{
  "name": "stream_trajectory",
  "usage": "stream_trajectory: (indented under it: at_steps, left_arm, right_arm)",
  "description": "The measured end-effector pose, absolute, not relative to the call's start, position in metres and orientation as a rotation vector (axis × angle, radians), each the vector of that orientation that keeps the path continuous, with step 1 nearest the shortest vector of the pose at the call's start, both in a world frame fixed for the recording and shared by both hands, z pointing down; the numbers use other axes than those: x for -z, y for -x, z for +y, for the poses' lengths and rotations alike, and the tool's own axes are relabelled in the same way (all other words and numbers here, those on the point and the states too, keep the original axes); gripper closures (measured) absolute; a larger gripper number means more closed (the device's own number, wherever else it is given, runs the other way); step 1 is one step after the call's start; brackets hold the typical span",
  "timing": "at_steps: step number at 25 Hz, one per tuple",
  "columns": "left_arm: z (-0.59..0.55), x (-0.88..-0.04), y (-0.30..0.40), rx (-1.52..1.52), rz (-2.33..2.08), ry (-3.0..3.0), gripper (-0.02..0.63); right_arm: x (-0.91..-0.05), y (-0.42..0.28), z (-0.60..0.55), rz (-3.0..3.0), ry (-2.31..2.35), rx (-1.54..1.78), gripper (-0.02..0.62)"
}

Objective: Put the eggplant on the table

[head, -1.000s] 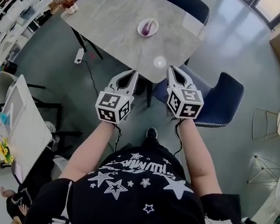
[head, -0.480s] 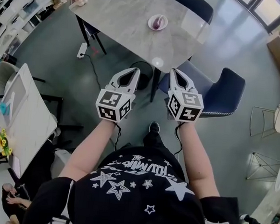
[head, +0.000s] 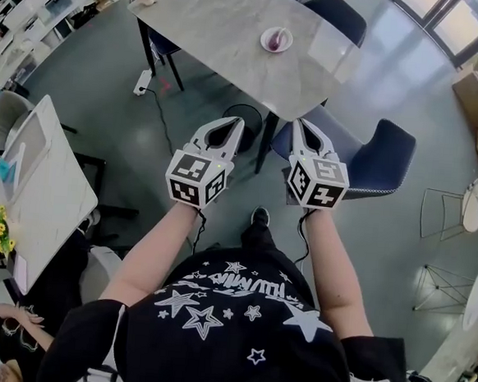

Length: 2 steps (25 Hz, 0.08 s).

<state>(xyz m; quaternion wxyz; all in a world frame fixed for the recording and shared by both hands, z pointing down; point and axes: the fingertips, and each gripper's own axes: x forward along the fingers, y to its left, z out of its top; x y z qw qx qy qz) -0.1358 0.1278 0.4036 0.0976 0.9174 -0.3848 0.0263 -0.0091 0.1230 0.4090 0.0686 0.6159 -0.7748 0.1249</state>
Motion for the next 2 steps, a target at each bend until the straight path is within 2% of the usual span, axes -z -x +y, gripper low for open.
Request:
stream_trajectory:
  at_steps: [2]
  left_arm:
    - [0.1333, -0.4027, 0.1411, -0.069, -1.137, -2.72, 0.599]
  right_arm:
    - [-0.4086, 0.0161, 0.1291, -2.333, -1.851, -0.366, 0.589]
